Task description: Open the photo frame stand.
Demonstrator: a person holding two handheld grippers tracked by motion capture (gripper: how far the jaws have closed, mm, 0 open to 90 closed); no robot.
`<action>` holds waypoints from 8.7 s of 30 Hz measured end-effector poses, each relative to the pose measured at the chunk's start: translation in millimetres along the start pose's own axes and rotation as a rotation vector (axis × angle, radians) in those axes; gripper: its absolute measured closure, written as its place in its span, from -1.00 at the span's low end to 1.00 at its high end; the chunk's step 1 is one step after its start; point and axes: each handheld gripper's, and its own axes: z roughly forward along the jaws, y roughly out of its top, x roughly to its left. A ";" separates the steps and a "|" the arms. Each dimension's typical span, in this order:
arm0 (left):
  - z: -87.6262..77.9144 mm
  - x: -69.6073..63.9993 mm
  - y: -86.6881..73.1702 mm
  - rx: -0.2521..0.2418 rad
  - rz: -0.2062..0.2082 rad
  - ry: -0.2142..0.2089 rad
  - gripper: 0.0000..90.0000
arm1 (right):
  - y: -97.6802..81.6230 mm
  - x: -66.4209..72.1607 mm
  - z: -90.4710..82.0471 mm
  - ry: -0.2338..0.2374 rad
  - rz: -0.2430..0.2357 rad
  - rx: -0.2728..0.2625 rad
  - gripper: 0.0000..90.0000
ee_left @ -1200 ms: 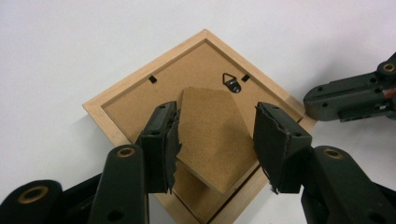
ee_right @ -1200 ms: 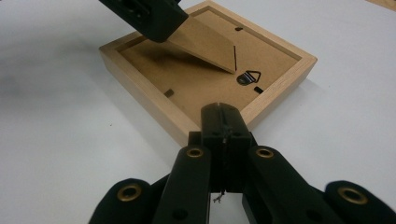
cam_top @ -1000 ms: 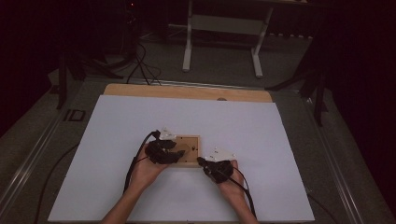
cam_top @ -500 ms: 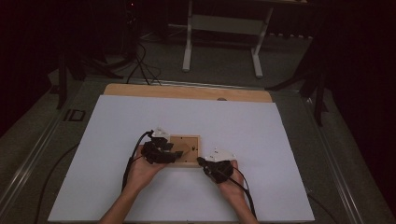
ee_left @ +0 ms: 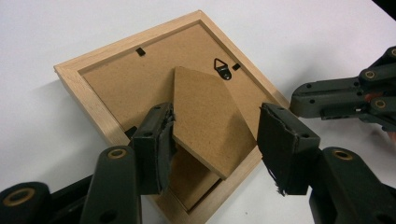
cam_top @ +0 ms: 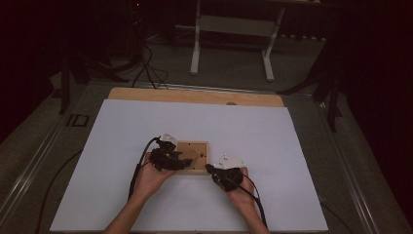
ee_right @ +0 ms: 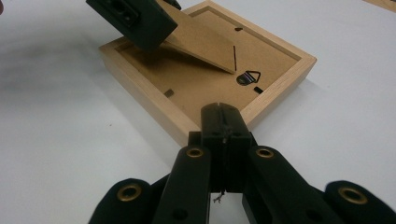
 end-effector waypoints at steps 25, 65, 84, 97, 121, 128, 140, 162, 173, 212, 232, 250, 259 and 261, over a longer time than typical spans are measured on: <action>3.6 6.7 6.2 0.026 -0.075 -0.075 0.13 | 0.0 0.2 0.0 0.000 -0.001 0.000 1.00; 1.2 14.4 14.0 0.010 -0.137 -0.107 0.19 | 8.4 -2.6 -4.6 0.006 -0.001 0.018 0.72; 3.0 18.0 22.6 0.017 -0.159 -0.057 0.43 | 9.2 -6.9 -6.9 0.000 0.011 0.011 0.66; -1.3 10.6 21.0 0.003 -0.125 -0.025 0.47 | 10.2 -10.8 -9.1 -0.010 0.027 0.002 0.61; -7.3 7.5 11.4 -0.017 -0.125 -0.005 0.53 | 11.3 -11.2 -7.5 -0.008 0.036 0.007 0.56; -5.0 7.2 10.2 0.004 -0.128 -0.017 0.38 | 11.4 -11.3 -7.3 -0.006 0.035 0.007 0.55; 0.4 11.3 10.6 0.042 -0.175 -0.058 0.29 | 11.8 -11.1 -6.8 -0.004 0.034 0.007 0.54; 5.9 14.4 9.2 0.092 -0.213 -0.109 0.18 | 12.1 -11.1 -6.6 0.005 0.030 0.006 0.51; 7.6 12.9 9.1 0.110 -0.208 -0.118 0.28 | 12.2 -10.6 -6.1 0.009 0.029 0.006 0.50; -9.1 -12.8 -7.0 -0.023 -0.014 -0.038 0.32 | 29.2 -33.8 -15.2 0.033 0.123 -0.021 0.23; -18.3 -19.6 -25.6 -0.107 0.072 -0.008 0.31 | 36.7 -54.2 9.9 0.143 0.257 0.024 -0.07; -23.0 -16.8 -32.6 -0.107 0.112 -0.045 0.31 | 36.8 -56.4 16.4 0.232 0.276 0.035 0.05; -20.7 -12.4 -31.9 -0.070 0.088 -0.085 0.27 | 40.7 -50.6 9.5 0.230 0.232 0.003 0.14; -20.4 -11.9 -31.9 -0.066 0.081 -0.092 0.29 | 41.2 -49.6 8.1 0.228 0.227 0.001 0.15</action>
